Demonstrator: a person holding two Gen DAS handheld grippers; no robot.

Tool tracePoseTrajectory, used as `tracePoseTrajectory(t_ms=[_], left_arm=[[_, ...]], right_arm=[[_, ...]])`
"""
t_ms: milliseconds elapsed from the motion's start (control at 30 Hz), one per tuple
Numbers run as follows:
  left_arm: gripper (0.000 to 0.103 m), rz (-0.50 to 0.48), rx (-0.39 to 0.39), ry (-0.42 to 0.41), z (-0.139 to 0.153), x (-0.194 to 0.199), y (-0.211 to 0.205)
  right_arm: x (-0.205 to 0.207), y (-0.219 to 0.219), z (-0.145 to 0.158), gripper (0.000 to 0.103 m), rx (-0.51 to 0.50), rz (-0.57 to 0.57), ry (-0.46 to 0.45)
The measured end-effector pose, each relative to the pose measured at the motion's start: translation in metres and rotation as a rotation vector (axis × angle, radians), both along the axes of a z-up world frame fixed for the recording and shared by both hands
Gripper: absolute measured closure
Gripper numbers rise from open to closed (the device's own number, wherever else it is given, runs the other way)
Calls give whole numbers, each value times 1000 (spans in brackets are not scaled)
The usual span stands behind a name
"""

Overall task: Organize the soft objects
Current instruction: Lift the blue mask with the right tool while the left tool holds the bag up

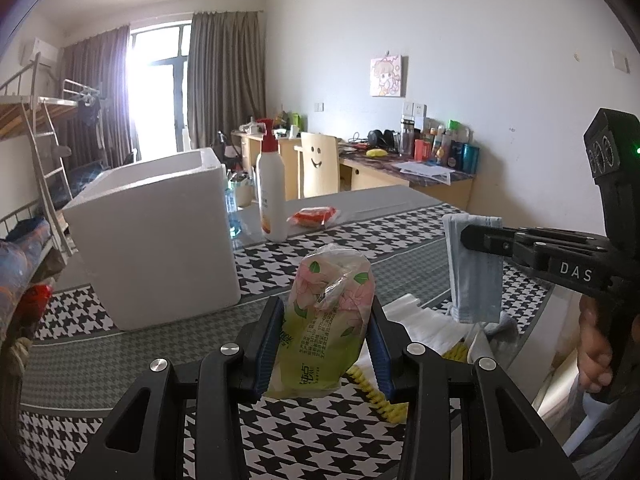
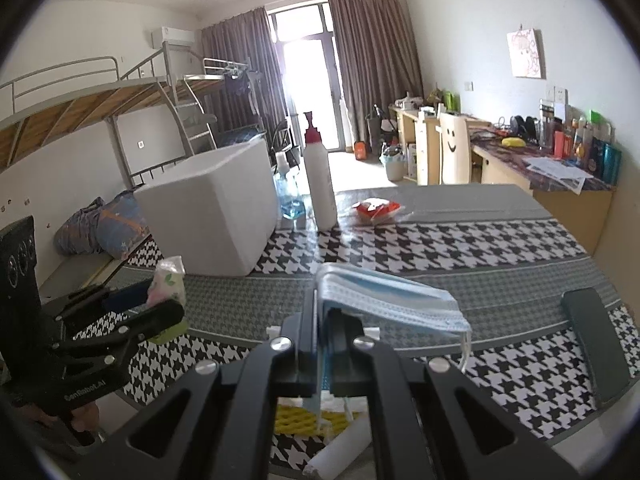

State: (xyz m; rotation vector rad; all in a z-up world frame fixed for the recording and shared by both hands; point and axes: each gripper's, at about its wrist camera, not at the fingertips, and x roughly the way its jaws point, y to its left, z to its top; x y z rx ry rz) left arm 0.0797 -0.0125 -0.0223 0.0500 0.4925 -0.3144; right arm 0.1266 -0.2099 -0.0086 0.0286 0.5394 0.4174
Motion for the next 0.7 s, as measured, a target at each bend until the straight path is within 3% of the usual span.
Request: tracePoseTrajectory(t_ms=[700], left_arm=[[60, 40, -23, -58, 40, -2, 20]], right_arm=[[-4, 3, 38, 97, 4, 21, -121]])
